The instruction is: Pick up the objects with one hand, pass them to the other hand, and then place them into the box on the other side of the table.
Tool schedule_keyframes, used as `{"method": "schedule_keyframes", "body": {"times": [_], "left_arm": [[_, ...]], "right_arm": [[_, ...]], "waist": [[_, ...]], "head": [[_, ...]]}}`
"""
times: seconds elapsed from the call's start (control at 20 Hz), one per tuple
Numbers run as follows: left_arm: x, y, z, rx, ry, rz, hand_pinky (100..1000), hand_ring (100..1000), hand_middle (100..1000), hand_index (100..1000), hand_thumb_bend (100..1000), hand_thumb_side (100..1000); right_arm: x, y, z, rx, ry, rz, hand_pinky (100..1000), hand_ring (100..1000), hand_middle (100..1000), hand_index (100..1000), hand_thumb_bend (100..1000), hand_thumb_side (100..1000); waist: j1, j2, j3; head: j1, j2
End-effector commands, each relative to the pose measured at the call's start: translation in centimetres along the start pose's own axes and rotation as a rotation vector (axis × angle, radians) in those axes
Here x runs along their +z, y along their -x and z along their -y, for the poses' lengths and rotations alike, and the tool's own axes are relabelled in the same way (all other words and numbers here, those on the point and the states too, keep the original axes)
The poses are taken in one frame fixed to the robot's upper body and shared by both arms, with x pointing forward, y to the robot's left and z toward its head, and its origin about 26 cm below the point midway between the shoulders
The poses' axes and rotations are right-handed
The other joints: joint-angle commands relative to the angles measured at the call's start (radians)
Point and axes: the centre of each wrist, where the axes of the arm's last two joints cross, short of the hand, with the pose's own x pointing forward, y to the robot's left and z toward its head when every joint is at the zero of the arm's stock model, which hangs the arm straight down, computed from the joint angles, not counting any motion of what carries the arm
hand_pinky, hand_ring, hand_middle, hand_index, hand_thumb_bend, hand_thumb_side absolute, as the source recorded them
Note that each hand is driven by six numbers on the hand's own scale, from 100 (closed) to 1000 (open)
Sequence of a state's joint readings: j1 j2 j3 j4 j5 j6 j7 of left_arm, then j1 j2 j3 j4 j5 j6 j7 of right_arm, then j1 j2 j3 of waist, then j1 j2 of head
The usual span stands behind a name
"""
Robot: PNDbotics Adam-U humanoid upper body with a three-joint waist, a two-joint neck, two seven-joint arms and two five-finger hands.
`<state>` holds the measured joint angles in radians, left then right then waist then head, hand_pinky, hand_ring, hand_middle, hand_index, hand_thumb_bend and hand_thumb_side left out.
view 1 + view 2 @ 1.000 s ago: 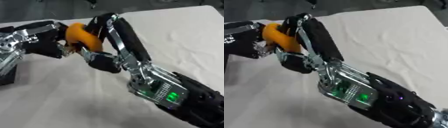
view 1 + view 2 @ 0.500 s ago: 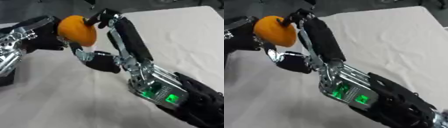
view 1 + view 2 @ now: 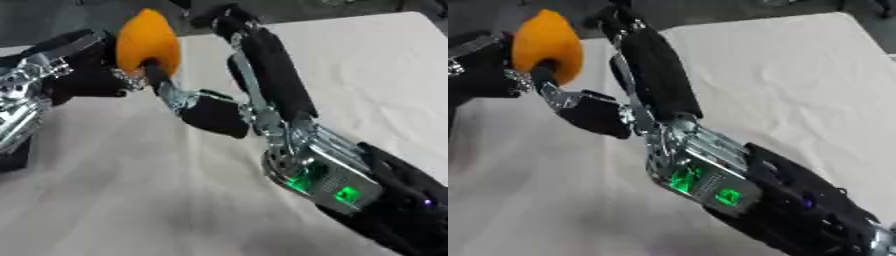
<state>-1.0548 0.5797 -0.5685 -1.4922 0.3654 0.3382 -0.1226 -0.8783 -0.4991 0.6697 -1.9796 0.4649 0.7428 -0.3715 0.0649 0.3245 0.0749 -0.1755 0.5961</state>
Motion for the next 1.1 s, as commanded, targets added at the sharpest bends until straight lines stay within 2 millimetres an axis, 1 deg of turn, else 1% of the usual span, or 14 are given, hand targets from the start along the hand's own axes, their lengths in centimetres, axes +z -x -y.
{"method": "schedule_keyframes", "body": {"times": [0.05,0.2,0.35,0.45,0.55,0.75,0.85,1.1], "left_arm": [[0.6,-0.3,-1.8,-0.006,-0.072,0.003,1000,482,171,100,100,254],[0.8,0.3,-2.3,0.004,-0.111,-0.008,1000,482,168,100,100,255],[1.3,0.9,-3.2,-0.004,-0.167,-0.028,1000,485,170,100,100,255],[1.9,1.5,-4.2,-0.017,-0.219,-0.052,1000,487,172,100,100,255],[2.7,2.3,-5.4,-0.033,-0.279,-0.080,1000,488,173,100,100,256],[5.0,3.7,-7.5,-0.082,-0.369,-0.132,1000,490,178,100,100,253],[6.8,4.6,-8.3,-0.118,-0.403,-0.178,1000,492,180,100,100,250],[10.6,6.7,-9.8,-0.149,-0.503,-0.277,1000,496,181,102,100,252]], "right_arm": [[-0.2,0.0,1.0,0.081,0.220,-0.134,804,801,839,804,437,651],[-0.2,0.1,0.9,0.081,0.226,-0.137,804,803,842,806,434,650],[-0.1,0.2,0.9,0.084,0.235,-0.140,802,801,839,803,422,617],[0.0,0.3,0.9,0.088,0.239,-0.142,803,800,839,803,420,598],[0.0,0.5,0.9,0.094,0.240,-0.145,803,800,838,802,411,572],[0.3,1.0,0.8,0.099,0.225,-0.161,802,797,838,804,395,575],[0.5,1.4,0.7,0.097,0.214,-0.178,803,797,838,805,395,571],[0.8,1.9,0.6,0.092,0.218,-0.203,803,794,835,802,394,556]], "waist": [[-0.009,-0.023,0.000],[-0.009,-0.023,0.000],[-0.009,-0.023,-0.002],[-0.008,-0.024,-0.002],[-0.006,-0.027,0.001],[-0.006,-0.031,0.004],[-0.009,-0.034,0.005],[-0.020,-0.037,0.004]], "head": [[0.014,-0.003],[0.023,-0.004],[0.038,-0.002],[0.056,0.001],[0.083,0.006],[0.136,0.009],[0.160,0.008],[0.201,0.006]]}}
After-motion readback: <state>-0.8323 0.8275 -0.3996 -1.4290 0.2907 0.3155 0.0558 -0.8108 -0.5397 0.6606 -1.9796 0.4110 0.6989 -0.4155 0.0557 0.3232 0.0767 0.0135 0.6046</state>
